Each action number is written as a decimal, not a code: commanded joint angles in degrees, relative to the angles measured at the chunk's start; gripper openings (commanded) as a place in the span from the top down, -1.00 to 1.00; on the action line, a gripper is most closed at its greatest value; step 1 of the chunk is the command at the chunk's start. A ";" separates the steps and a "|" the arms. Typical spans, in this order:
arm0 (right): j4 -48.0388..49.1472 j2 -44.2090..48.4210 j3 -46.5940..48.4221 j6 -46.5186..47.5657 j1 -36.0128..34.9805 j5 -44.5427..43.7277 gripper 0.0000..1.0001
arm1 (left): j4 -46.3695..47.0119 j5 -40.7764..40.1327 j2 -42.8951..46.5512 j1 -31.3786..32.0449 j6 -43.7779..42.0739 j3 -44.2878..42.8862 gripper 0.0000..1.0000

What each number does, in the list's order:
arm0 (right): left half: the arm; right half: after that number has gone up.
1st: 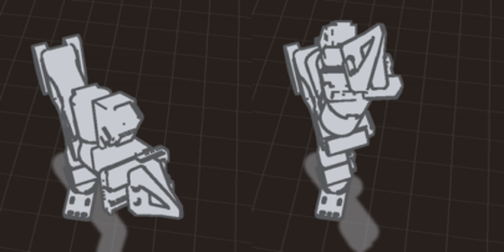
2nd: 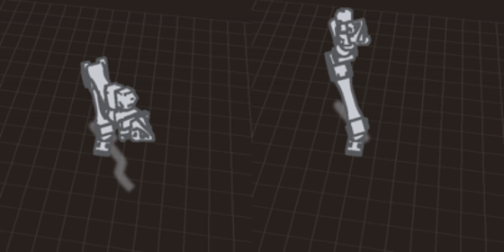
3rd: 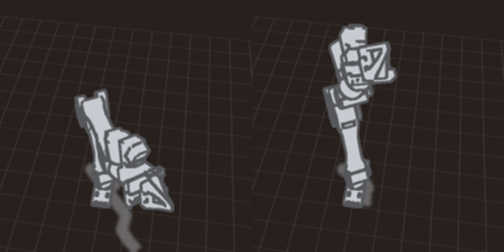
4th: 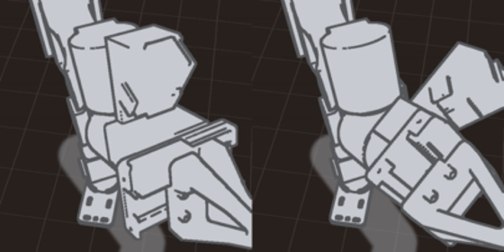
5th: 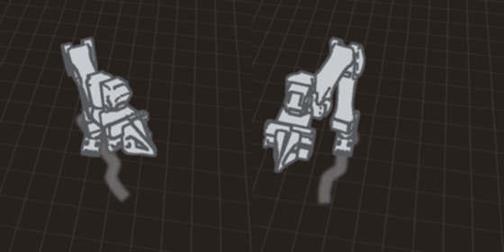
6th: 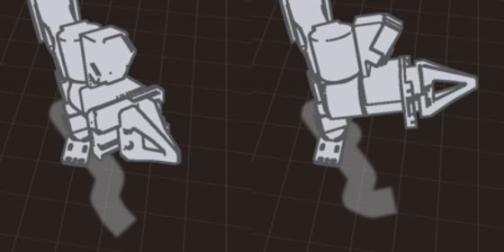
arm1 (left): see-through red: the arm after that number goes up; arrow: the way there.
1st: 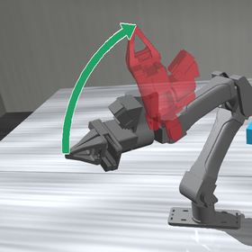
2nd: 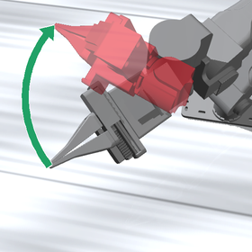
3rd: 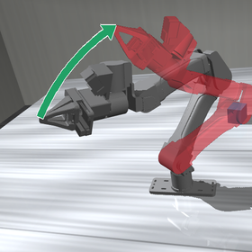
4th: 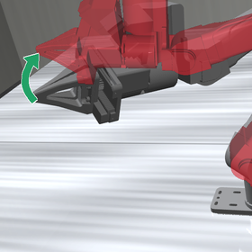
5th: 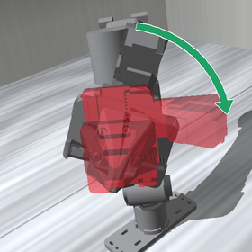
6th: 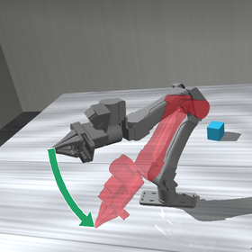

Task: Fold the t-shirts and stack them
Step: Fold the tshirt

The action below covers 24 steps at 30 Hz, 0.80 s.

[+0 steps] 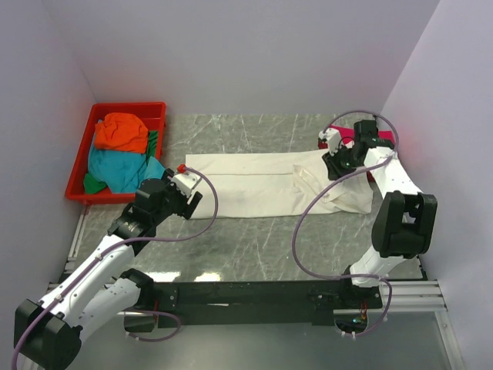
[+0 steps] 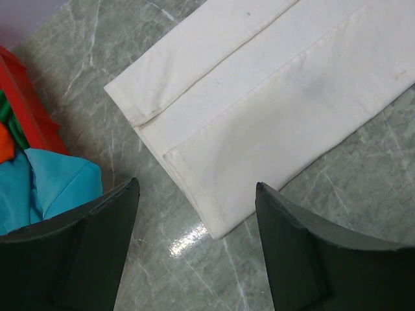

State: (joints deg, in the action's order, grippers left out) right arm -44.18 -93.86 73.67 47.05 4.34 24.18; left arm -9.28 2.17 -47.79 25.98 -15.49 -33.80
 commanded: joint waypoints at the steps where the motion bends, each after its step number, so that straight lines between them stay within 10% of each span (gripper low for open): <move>1: -1.78 -2.90 2.88 -3.27 -0.47 4.03 0.21 | 1.72 1.08 0.50 0.21 0.54 -1.35 -0.55; 24: -4.42 -9.93 0.60 0.06 -1.43 -1.42 0.13 | 1.72 1.43 0.24 0.21 0.54 -1.27 -0.56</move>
State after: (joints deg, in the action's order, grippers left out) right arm -48.75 -102.39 75.00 46.83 3.73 23.05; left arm -9.28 2.61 -47.79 25.98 -15.51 -33.80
